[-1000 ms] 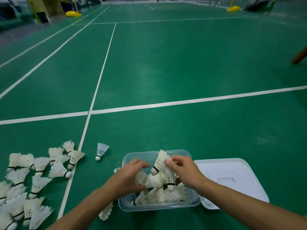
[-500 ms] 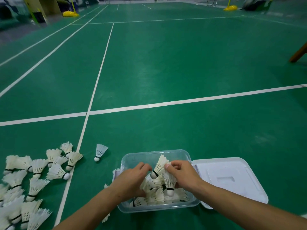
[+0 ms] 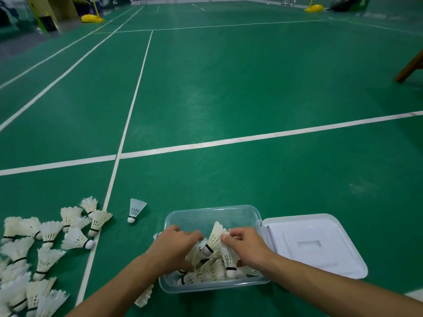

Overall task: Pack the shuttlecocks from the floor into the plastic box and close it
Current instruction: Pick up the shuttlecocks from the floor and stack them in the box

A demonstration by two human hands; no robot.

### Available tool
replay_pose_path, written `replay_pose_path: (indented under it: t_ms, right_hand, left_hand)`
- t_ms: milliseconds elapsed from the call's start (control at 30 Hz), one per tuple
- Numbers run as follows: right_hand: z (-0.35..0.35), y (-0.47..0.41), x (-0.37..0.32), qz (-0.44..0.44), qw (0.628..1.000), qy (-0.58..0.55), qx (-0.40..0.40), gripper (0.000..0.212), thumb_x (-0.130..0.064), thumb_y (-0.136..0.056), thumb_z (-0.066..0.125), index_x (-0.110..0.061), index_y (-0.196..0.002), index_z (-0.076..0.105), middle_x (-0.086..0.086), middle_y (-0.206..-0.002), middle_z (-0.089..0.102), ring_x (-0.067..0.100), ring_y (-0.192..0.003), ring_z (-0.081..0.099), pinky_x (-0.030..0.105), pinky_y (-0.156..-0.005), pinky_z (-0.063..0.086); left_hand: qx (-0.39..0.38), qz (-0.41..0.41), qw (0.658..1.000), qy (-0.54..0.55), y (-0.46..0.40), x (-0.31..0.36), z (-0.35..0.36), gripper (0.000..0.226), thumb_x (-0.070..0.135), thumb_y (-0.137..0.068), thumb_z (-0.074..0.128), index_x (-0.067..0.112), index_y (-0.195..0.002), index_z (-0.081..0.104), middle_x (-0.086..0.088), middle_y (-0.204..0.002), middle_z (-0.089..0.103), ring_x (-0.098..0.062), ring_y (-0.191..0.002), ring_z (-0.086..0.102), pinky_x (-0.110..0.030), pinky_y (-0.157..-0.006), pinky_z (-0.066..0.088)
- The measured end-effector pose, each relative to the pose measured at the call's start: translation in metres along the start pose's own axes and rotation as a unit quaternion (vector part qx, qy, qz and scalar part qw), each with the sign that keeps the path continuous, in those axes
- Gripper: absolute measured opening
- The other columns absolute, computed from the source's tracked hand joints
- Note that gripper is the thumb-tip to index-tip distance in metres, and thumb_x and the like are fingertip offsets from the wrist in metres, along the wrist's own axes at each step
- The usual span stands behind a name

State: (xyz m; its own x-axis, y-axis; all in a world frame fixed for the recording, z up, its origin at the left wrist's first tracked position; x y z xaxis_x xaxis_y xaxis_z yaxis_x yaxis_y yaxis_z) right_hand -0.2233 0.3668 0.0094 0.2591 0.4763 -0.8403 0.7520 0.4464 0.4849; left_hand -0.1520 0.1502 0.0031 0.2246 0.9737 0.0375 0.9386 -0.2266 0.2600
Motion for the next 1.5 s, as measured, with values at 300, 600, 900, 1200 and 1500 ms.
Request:
replay_pose_path:
  t_ms: [300, 600, 900, 1200, 1500]
  right_hand:
    - [0.002, 0.004, 0.0, 0.013, 1.0, 0.001, 0.004, 0.023, -0.039, -0.103, 0.067, -0.02, -0.104, 0.078, 0.001, -0.095, 0.079, 0.018, -0.078, 0.075, 0.033, -0.064, 0.064]
    - [0.012, 0.004, 0.001, 0.004, 1.0, 0.011, 0.0, 0.024, -0.036, -0.104, 0.065, -0.018, -0.099, 0.08, -0.01, -0.067, 0.067, 0.011, -0.063, 0.062, 0.033, -0.064, 0.06]
    - [0.022, 0.003, -0.021, -0.084, 0.992, 0.088, -0.017, 0.027, -0.041, -0.105, 0.06, -0.023, -0.102, 0.08, -0.007, -0.073, 0.069, 0.005, -0.065, 0.057, 0.025, -0.063, 0.045]
    - [0.017, 0.0, -0.021, -0.121, 0.987, 0.091, -0.053, 0.019, -0.04, -0.096, 0.075, -0.031, -0.111, 0.081, -0.018, -0.092, 0.074, -0.002, -0.084, 0.066, 0.03, -0.078, 0.058]
    - [-0.004, 0.004, -0.017, -0.108, 0.993, 0.05, -0.022, 0.041, -0.029, -0.088, 0.085, -0.031, -0.127, 0.072, -0.006, -0.115, 0.069, 0.013, -0.088, 0.073, 0.037, -0.079, 0.066]
  left_hand:
    - [0.042, 0.006, 0.999, 0.017, 0.001, 0.0, -0.004, 0.099, 0.064, -0.067, 0.087, 0.026, -0.149, 0.046, 0.01, -0.146, 0.061, -0.015, -0.127, 0.061, -0.039, -0.122, 0.031]
    - [0.049, 0.035, 0.992, 0.112, 0.007, -0.006, -0.012, 0.093, 0.063, -0.074, 0.083, 0.029, -0.152, 0.046, 0.014, -0.148, 0.057, -0.008, -0.129, 0.056, -0.024, -0.112, 0.04]
    - [0.101, -0.038, 0.933, 0.343, 0.016, -0.016, -0.04, 0.078, 0.055, -0.068, 0.09, 0.052, -0.136, 0.053, 0.028, -0.123, 0.066, 0.012, -0.114, 0.061, -0.011, -0.101, 0.048]
    - [0.103, -0.046, 0.901, 0.42, 0.011, -0.016, -0.042, 0.057, 0.025, -0.08, 0.091, 0.036, -0.13, 0.067, 0.005, -0.12, 0.068, -0.013, -0.081, 0.078, -0.034, -0.081, 0.065]
    - [0.102, -0.065, 0.935, 0.334, 0.017, -0.023, -0.046, 0.066, 0.034, -0.08, 0.086, 0.046, -0.138, 0.055, 0.013, -0.119, 0.059, -0.001, -0.082, 0.063, -0.02, -0.081, 0.058]
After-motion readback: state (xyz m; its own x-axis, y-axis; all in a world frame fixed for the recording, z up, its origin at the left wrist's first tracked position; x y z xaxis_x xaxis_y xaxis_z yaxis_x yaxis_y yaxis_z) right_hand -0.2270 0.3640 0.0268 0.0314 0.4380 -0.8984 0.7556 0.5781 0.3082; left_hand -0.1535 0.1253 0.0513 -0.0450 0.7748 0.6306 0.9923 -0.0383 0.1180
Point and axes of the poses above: each hand's wrist, its own y-axis away from the middle knuckle, its own z-axis out of the palm, x = y × z, the point moved 2 cm from there along -y, towards the middle knuckle
